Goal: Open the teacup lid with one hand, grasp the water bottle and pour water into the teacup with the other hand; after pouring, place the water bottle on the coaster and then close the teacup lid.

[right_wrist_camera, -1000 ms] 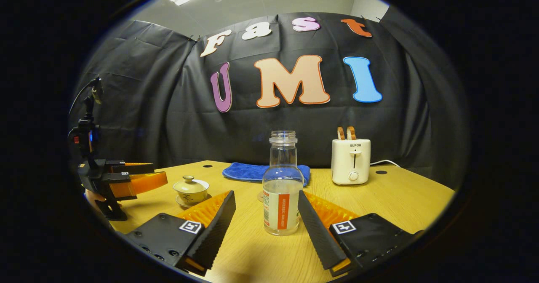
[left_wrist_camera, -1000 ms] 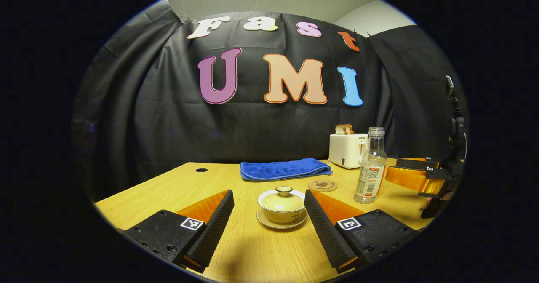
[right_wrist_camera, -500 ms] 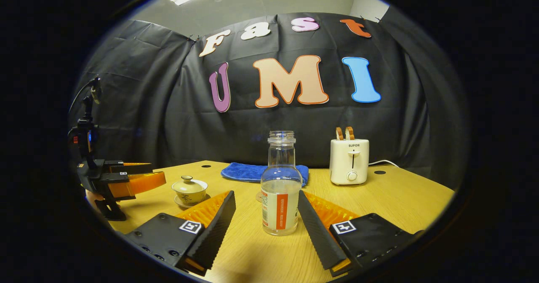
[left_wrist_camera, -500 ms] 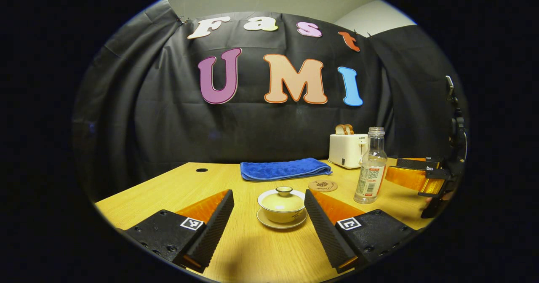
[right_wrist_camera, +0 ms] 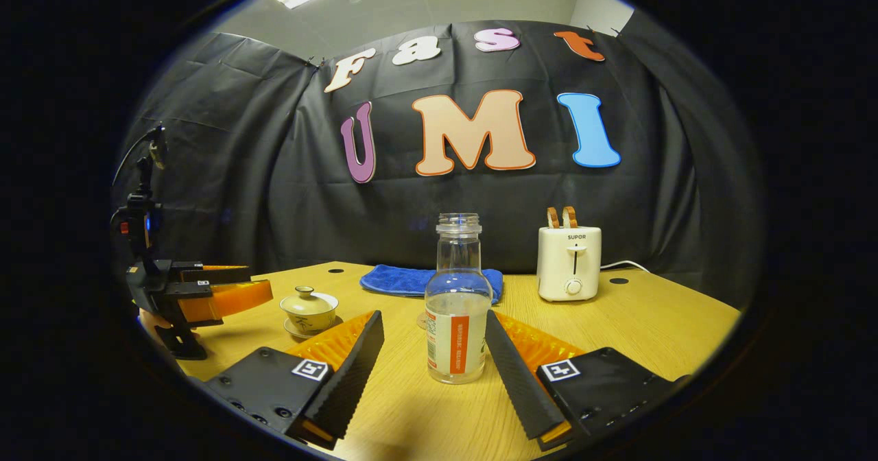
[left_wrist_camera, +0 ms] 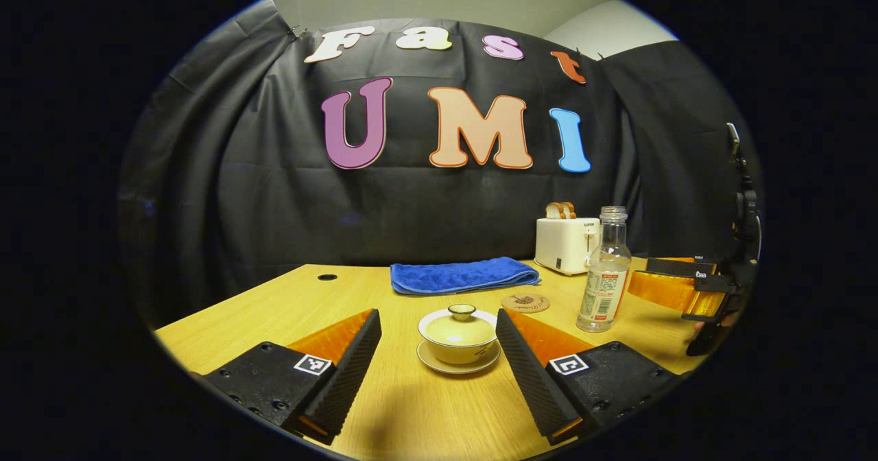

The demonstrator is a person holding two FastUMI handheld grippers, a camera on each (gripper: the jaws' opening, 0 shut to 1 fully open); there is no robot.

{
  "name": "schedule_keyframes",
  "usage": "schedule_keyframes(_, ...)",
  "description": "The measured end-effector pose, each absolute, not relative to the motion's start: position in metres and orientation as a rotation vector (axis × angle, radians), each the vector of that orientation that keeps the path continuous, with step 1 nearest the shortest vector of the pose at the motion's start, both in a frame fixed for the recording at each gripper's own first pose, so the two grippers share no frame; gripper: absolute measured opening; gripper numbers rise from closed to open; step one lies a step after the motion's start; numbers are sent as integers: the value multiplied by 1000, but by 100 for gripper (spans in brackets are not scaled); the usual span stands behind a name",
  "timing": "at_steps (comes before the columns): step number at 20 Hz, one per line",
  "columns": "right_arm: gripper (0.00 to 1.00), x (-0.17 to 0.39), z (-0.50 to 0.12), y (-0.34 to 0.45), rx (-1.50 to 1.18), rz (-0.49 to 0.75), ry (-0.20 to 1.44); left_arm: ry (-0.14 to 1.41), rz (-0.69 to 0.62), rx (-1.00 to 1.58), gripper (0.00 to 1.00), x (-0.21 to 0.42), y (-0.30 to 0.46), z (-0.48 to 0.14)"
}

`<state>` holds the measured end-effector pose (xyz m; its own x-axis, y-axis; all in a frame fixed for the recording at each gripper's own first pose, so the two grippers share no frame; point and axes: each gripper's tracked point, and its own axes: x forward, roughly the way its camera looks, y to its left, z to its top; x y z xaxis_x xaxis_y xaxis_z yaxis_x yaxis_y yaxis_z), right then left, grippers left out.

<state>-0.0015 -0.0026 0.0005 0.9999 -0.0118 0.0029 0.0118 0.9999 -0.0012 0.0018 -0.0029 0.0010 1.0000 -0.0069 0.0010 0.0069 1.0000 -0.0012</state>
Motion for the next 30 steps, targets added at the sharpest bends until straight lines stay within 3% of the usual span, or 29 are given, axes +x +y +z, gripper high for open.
schedule_keyframes(5, 96, -1, 1, -3, -1, -11, -2, 1, -21, -1, 99, 13, -5, 2)
schedule_keyframes(11, 92, -1, 1, -3, -1, -12, -3, 11, -68, 1, 98, 38, -11, -3)
schedule_keyframes(14, 95, -1, 1, -3, -1, -12, -3, 39, -85, 5, 97, 55, -13, -7)
schedule_keyframes(16, 92, -1, 1, -3, -1, -12, -3, 63, -102, 11, 96, 63, -16, -11)
schedule_keyframes(17, 96, -1, 1, -3, -1, -12, -3, 73, -108, 11, 92, 66, -16, -13)
schedule_keyframes(21, 92, -1, 1, -3, -1, -12, -3, 145, -127, 10, 90, 77, -19, -25)
schedule_keyframes(25, 92, -1, 1, -4, -1, -11, -3, 176, -144, 23, 72, 80, -22, -28)
schedule_keyframes(26, 95, -1, 1, -3, -1, -11, -3, 174, -149, 24, 70, 82, -23, -27)
schedule_keyframes(28, 92, -1, 1, -4, -1, -11, -3, 179, -158, 28, 59, 83, -25, -28)
schedule_keyframes(30, 92, -1, 1, -4, -1, -11, -3, 183, -166, 34, 55, 85, -26, -29)
